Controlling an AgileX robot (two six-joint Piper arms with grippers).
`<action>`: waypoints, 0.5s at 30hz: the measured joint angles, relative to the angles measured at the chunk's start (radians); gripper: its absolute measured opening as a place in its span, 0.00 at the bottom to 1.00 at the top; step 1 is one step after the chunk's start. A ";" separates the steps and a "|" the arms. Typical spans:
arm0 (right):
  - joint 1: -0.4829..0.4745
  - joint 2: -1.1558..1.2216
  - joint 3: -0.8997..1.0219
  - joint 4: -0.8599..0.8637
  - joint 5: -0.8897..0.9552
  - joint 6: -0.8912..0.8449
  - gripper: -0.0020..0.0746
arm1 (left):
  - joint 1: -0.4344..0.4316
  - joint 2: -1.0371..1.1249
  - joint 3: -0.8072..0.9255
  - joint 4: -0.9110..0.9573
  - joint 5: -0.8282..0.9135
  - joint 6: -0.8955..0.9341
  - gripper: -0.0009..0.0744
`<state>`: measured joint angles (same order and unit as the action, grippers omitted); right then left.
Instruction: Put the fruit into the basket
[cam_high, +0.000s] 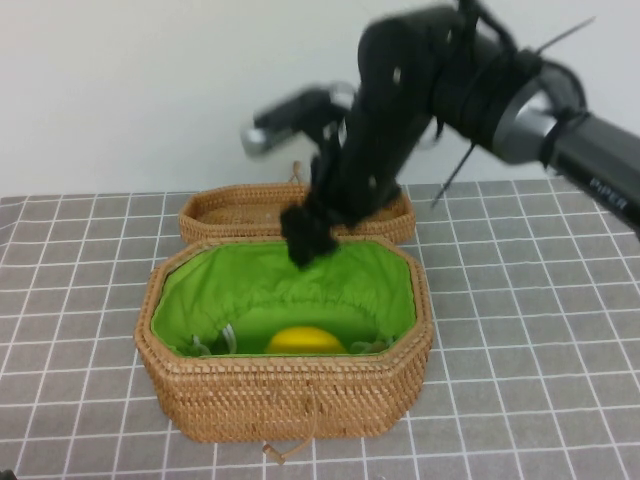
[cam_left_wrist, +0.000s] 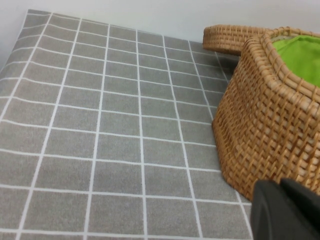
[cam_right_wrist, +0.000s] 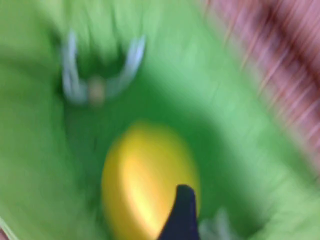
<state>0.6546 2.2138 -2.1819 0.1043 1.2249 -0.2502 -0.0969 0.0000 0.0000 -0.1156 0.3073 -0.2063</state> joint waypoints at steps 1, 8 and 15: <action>0.000 0.000 -0.040 -0.009 -0.005 0.006 0.80 | 0.000 0.000 0.000 0.000 0.000 0.000 0.01; 0.000 -0.094 -0.146 -0.034 -0.003 0.041 0.30 | 0.000 0.000 0.000 0.000 0.000 0.000 0.01; 0.000 -0.242 -0.148 -0.076 0.003 0.042 0.04 | 0.000 0.000 0.000 0.000 0.000 0.000 0.01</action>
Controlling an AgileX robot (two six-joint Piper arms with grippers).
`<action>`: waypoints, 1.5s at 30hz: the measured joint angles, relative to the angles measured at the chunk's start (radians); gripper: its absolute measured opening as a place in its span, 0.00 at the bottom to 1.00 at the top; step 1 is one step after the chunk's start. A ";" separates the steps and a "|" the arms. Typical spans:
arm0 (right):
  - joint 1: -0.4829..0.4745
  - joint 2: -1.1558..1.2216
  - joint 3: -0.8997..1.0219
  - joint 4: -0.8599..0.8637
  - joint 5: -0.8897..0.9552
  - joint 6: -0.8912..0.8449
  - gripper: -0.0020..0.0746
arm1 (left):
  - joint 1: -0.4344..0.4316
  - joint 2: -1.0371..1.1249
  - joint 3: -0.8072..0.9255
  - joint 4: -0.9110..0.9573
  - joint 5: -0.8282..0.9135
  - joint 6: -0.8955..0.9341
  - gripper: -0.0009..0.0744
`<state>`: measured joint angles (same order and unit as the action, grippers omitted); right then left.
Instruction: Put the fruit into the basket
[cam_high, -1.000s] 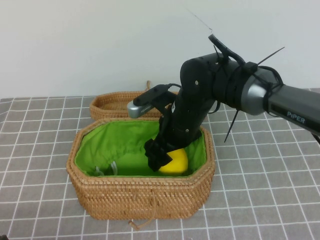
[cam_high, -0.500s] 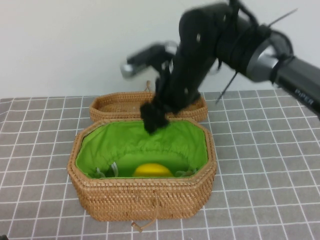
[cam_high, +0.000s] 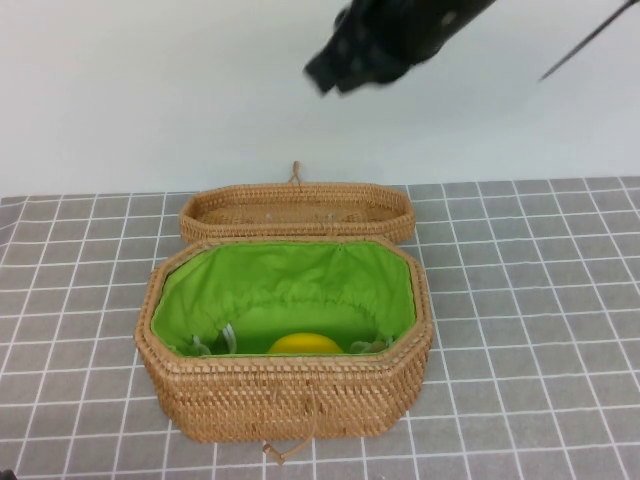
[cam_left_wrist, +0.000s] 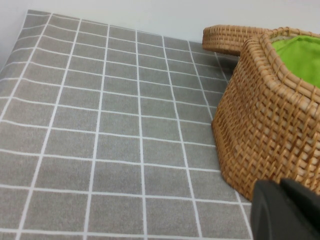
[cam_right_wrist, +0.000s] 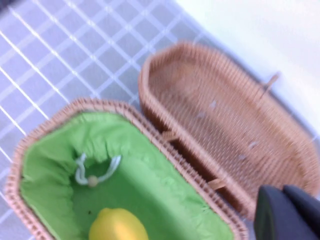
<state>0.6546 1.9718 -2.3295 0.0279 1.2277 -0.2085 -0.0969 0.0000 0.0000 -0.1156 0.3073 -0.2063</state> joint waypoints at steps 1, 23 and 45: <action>0.000 -0.026 0.000 -0.001 0.002 0.000 0.04 | 0.000 0.000 0.000 0.000 0.000 0.000 0.01; 0.000 -0.637 0.776 -0.102 -0.166 0.053 0.03 | 0.000 0.000 0.000 0.000 0.000 0.001 0.01; 0.000 -0.931 1.234 -0.028 -0.004 0.088 0.03 | 0.000 0.000 0.000 0.002 0.002 -0.001 0.01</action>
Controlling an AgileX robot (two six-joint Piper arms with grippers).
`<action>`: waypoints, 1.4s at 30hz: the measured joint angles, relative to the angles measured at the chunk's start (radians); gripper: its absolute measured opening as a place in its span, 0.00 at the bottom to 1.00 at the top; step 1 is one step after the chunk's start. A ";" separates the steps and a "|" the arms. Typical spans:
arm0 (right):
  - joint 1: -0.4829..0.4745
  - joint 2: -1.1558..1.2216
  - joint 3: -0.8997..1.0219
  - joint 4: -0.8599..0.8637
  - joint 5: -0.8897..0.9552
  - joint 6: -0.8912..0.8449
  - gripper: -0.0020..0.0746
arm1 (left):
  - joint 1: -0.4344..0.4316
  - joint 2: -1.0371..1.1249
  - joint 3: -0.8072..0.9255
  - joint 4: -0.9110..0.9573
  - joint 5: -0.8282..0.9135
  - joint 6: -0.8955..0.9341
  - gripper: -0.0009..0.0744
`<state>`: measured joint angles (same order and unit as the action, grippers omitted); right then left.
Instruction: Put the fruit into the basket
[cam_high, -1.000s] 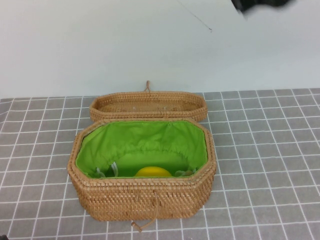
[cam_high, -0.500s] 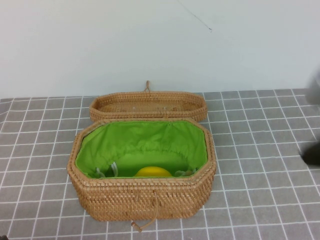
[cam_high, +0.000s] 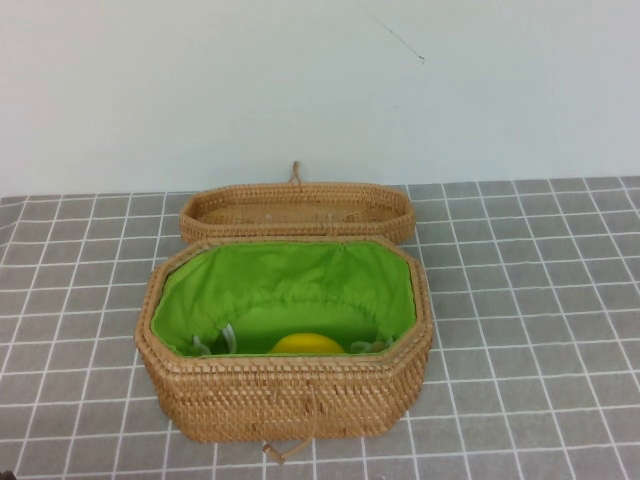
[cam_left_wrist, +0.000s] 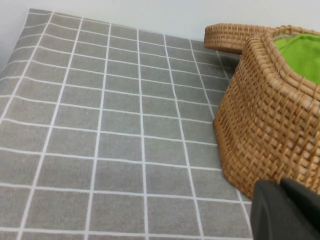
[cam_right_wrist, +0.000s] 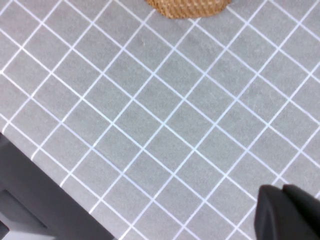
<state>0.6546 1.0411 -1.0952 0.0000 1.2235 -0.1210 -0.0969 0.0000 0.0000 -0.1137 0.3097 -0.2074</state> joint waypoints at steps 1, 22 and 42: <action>-0.002 -0.017 0.000 0.000 -0.002 -0.008 0.03 | 0.000 0.000 0.000 0.000 0.000 0.000 0.01; -0.611 -0.976 0.691 -0.006 -0.900 -0.047 0.03 | 0.000 0.000 0.000 0.000 0.000 0.001 0.01; -0.771 -1.054 1.098 0.161 -0.827 0.020 0.03 | 0.000 -0.001 0.000 0.000 0.002 0.001 0.01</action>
